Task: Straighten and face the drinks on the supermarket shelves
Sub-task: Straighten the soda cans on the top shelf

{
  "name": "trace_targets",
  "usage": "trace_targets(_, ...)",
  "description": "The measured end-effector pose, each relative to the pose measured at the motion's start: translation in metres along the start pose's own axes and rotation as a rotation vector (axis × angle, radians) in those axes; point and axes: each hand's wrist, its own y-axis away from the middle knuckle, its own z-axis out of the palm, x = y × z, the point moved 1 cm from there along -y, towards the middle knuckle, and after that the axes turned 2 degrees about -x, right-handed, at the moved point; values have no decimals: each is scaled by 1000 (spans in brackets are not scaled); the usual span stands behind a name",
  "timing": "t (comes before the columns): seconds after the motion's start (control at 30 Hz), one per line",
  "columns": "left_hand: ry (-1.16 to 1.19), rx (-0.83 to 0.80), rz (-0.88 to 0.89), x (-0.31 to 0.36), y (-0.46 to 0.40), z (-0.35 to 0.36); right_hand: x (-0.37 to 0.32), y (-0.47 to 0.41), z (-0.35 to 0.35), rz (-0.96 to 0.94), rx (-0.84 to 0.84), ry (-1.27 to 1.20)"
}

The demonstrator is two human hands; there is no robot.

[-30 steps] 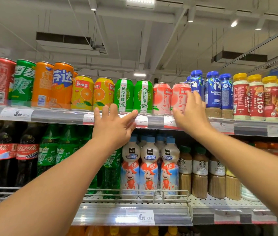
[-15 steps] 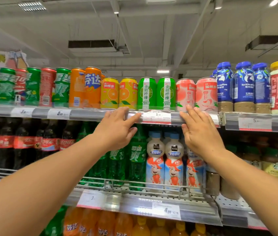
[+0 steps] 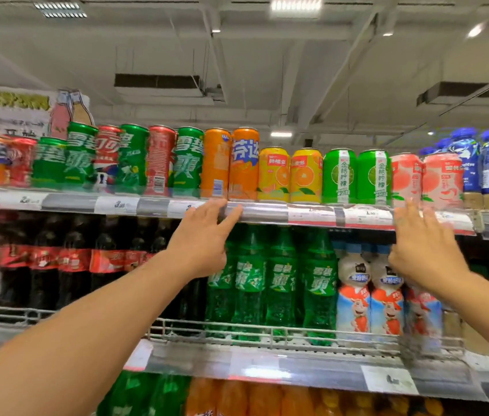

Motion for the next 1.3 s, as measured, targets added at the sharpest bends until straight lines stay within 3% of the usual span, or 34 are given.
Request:
trace_targets(0.17, 48, 0, 80, -6, -1, 6, -113, 18, -20, -316, 21, -12)
trace_targets(0.3, 73, -24, 137, -21, 0, 6, -180, 16, -22, -424, -21, -78)
trace_targets(0.53, 62, -34, 133, -18, 3, 7, -197, 21, 1, -423, 50, -5)
trace_targets(0.63, 75, 41, 131, -24, 6, 4, -201, 20, 6, -415, 92, 21)
trace_targets(0.77, 1, 139, -77, -63, 21, 11, -206, 19, 12, -397, 123, 40)
trace_targets(0.93, -61, 37, -270, -119, 43, 23, -208, 18, 13, -389, 126, 42)
trace_targets(1.17, -76, 71, -256, -153, 58, 35, -214, 24, 4, -324, 55, 110)
trace_targets(1.3, -18, 93, -260, -181, 64, 40, -247, 28, -26, -230, 115, -102)
